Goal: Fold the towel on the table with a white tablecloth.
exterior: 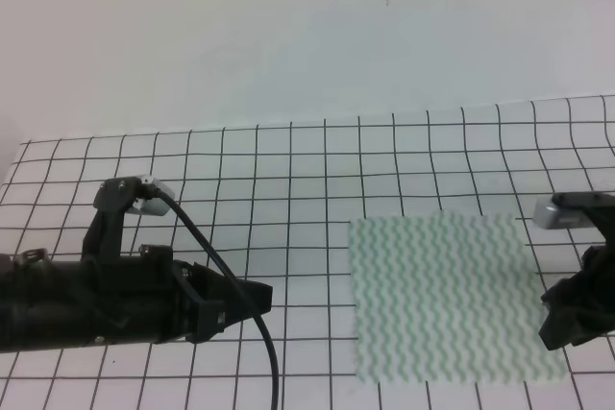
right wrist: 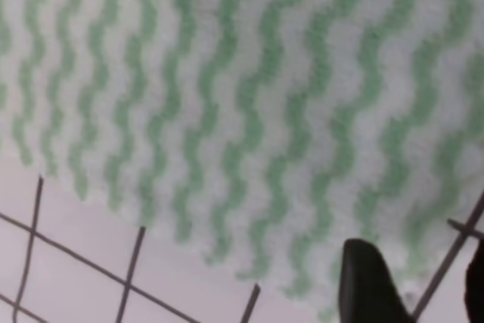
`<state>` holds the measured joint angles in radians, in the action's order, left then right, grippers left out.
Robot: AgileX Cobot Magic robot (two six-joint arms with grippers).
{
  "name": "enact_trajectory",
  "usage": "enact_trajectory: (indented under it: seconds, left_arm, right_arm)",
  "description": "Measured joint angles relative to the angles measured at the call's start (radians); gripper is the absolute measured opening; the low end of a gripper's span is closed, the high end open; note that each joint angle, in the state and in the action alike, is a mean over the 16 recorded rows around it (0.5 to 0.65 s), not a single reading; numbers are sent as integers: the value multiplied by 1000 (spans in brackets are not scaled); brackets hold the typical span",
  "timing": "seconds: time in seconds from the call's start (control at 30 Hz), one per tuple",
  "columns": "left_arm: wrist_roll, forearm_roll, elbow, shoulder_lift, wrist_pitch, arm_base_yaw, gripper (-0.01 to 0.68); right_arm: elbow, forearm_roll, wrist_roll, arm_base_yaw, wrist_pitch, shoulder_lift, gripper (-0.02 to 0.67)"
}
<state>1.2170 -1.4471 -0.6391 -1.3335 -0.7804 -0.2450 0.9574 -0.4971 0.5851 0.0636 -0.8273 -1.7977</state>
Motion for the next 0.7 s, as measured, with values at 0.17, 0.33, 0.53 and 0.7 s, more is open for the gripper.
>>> enact_trajectory:
  seconds: [0.17,0.33,0.53,0.7]
  left_arm:
    - [0,-1,0,0,0,0,137]
    - [0,-4,0,1,-1,0,137]
    - [1,-5,0,1,-2,0,137]
    - [6,-4,0,1,13,0,137]
  right_arm:
    - [0,-42,35,1,-7,-26,278]
    - [0,-82,67,1,-19,-41,205]
    - [1,-120,84,1,-22,-45,95]
    - [7,-141,75,1,-12,-45,19]
